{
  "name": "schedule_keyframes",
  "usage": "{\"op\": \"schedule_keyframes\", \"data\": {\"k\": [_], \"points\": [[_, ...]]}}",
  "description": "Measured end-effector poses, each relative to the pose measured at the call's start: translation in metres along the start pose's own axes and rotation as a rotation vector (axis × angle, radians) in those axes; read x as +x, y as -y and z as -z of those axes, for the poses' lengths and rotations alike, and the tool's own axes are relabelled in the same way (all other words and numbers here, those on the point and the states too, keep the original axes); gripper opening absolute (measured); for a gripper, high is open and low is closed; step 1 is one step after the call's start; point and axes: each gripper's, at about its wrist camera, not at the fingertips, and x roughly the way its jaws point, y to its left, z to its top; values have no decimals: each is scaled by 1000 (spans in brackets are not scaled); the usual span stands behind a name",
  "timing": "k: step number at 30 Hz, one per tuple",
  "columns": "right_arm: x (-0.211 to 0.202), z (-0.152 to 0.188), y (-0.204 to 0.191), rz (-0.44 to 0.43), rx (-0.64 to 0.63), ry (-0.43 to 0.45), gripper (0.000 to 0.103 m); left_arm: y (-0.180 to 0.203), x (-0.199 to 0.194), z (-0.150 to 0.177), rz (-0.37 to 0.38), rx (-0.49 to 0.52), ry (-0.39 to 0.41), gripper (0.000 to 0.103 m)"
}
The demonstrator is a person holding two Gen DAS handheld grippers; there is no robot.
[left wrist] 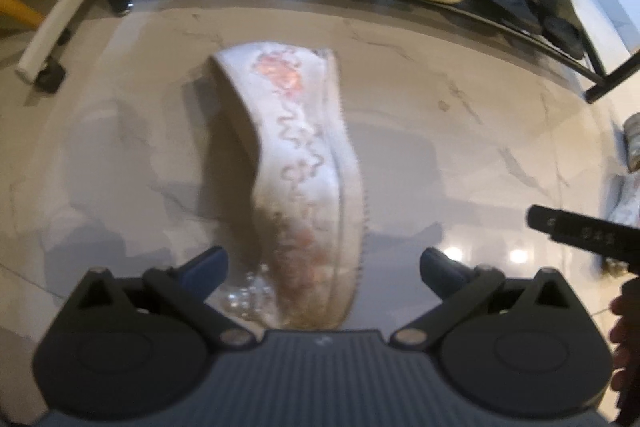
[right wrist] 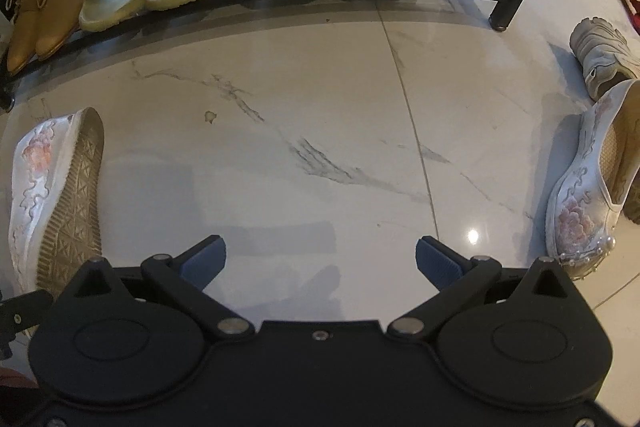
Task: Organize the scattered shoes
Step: 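Lower the left gripper over the white embroidered wedge shoe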
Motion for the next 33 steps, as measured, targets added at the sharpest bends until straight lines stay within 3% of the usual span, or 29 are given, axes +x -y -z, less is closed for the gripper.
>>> {"op": "schedule_keyframes", "data": {"k": [7, 14, 20, 25, 33], "points": [[0, -4, 0, -32, 14, 19, 103, -7, 1, -2, 18, -40, -11, 102], [10, -8, -4, -3, 15, -67, 103, -10, 8, -3, 0, -53, 3, 102], [9, -4, 0, -8, 28, -30, 103, -13, -3, -3, -69, -19, 23, 102], [7, -5, 2, -18, 39, -12, 103, -11, 1, -3, -135, -41, -21, 102], [6, -5, 3, -53, 53, -15, 103, -11, 4, 1, -119, -45, -23, 102]]}}
